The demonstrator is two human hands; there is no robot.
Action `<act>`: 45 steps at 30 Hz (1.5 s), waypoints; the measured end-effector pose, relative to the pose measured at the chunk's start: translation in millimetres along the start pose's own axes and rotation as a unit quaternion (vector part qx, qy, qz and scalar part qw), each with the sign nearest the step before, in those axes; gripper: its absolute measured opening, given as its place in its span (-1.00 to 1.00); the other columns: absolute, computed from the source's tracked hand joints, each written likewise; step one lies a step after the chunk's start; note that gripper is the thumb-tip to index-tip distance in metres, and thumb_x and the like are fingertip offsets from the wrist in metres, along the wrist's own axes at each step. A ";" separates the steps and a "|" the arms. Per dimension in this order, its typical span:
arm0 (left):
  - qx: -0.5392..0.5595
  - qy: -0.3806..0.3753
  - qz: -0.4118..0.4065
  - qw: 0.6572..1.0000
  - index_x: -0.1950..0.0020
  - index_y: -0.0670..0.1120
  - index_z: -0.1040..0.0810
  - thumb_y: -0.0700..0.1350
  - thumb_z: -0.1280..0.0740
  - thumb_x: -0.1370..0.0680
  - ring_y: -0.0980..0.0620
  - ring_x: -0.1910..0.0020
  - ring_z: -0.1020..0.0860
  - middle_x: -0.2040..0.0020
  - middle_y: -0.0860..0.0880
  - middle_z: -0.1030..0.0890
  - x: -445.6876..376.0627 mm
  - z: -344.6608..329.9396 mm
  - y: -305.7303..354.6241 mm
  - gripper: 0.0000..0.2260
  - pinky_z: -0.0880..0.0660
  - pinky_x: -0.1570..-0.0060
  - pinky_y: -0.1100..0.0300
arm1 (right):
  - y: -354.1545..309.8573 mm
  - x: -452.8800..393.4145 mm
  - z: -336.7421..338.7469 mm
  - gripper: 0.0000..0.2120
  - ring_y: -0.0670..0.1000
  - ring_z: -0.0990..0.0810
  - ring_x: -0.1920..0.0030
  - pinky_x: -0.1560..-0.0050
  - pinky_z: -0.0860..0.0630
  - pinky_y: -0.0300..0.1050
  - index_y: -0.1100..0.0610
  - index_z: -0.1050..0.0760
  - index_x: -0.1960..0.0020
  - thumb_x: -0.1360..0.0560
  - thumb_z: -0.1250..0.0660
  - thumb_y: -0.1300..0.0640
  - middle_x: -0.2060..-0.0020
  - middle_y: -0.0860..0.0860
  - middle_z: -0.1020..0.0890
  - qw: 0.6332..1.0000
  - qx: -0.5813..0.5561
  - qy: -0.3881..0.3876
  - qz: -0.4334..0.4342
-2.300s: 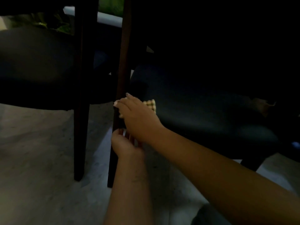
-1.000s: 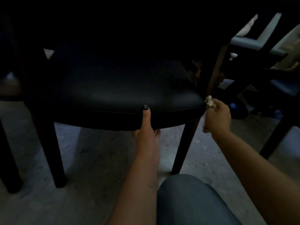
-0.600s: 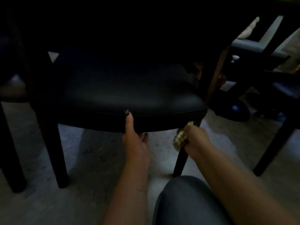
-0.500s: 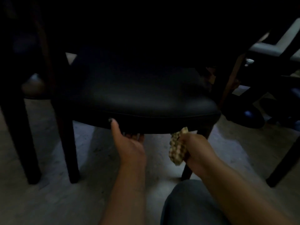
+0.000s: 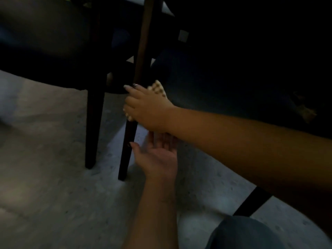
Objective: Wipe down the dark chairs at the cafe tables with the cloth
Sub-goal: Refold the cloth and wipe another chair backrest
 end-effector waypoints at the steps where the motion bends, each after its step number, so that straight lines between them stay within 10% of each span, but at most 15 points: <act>1: 0.004 -0.004 0.001 1.000 -0.29 -0.11 -0.52 0.37 -0.12 -0.54 -0.14 -0.17 -0.61 -0.18 -0.15 -0.64 -0.6 0.6 0.0 -0.38 -0.44 -0.25 -0.11 | -2.1 -13.5 -9.2 -0.60 0.20 -0.07 -0.51 -0.51 0.05 0.10 0.16 -0.25 -0.46 -0.66 0.04 0.13 -0.44 0.14 -0.30 0.999 0.032 -0.027 0.015; 12: 0.006 -0.014 -0.006 1.000 -0.32 -0.11 -0.51 0.38 -0.07 -0.53 -0.13 -0.11 -0.64 -0.20 -0.15 -0.63 -1.9 9.3 6.2 -0.35 -0.58 0.02 0.01 | -20.3 44.9 -41.8 -0.71 0.21 -0.19 -0.48 -0.49 -0.01 0.14 0.13 -0.53 -0.24 -0.56 -0.23 0.09 -0.37 0.14 -0.43 0.950 0.206 -0.153 0.180; 17: 0.035 0.040 -0.010 0.999 -0.36 -0.12 -0.44 0.35 -0.13 -0.54 -0.21 -0.19 -0.58 -0.24 -0.22 -0.59 -4.6 13.9 4.6 -0.36 -0.48 -0.18 -0.13 | -9.6 -14.3 -11.6 -0.66 0.23 -0.15 -0.48 -0.50 0.03 0.12 0.21 -0.41 -0.36 -0.63 -0.06 0.19 -0.39 0.19 -0.38 0.990 0.107 -0.057 0.079; 24: -0.043 -0.015 0.045 0.998 -0.37 -0.12 -0.46 0.25 -0.20 -0.55 -0.11 -0.09 -0.63 -0.17 -0.16 -0.65 -7.1 10.5 -3.6 -0.44 -0.52 -0.10 0.03 | -3.1 108.7 -28.6 -0.77 0.16 -0.44 -0.36 -0.43 -0.22 0.07 0.12 -0.63 -0.11 -0.46 -0.35 0.16 -0.17 0.08 -0.61 0.979 0.089 -0.035 0.181; 32: -0.047 -0.003 0.022 0.999 -0.24 -0.10 -0.55 0.28 -0.11 -0.58 -0.11 -0.03 -0.66 -0.12 -0.14 -0.67 -9.2 25.1 -14.6 -0.47 -0.54 -0.06 0.02 | -10.3 50.2 -35.1 -0.69 0.14 -0.17 -0.50 -0.51 0.07 0.07 0.13 -0.47 -0.30 -0.60 -0.13 0.16 -0.37 0.10 -0.44 0.988 0.093 -0.050 0.112; 38: -0.051 -0.023 0.075 0.996 -0.31 -0.07 -0.49 0.28 -0.20 -0.52 -0.08 -0.03 -0.58 -0.15 -0.10 -0.61 -5.1 29.2 -35.8 -0.46 -0.47 -0.03 0.06 | -2.8 140.4 -38.6 -0.67 0.07 -0.47 -0.33 -0.47 -0.17 0.03 0.10 -0.63 -0.11 -0.53 -0.12 0.21 -0.13 0.01 -0.64 0.981 0.078 -0.048 0.172; 45: -0.104 -0.084 0.058 0.989 -0.24 -0.07 -0.61 0.22 -0.25 -0.53 -0.05 -0.20 -0.57 -0.22 -0.07 -0.61 -7.6 19.7 -19.8 -0.53 -0.36 -0.30 0.07 | -8.0 112.9 -39.1 -0.65 0.13 -0.08 -0.53 -0.50 0.18 0.08 0.11 -0.39 -0.38 -0.64 -0.05 0.18 -0.41 0.05 -0.39 0.988 0.096 -0.038 0.113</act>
Point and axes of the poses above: each hand's wrist, its own x-axis away from the middle knuckle, its own z-axis out of the back of the hand, y = z × x, the point moved 3 cm from there along -x, towards the middle knuckle
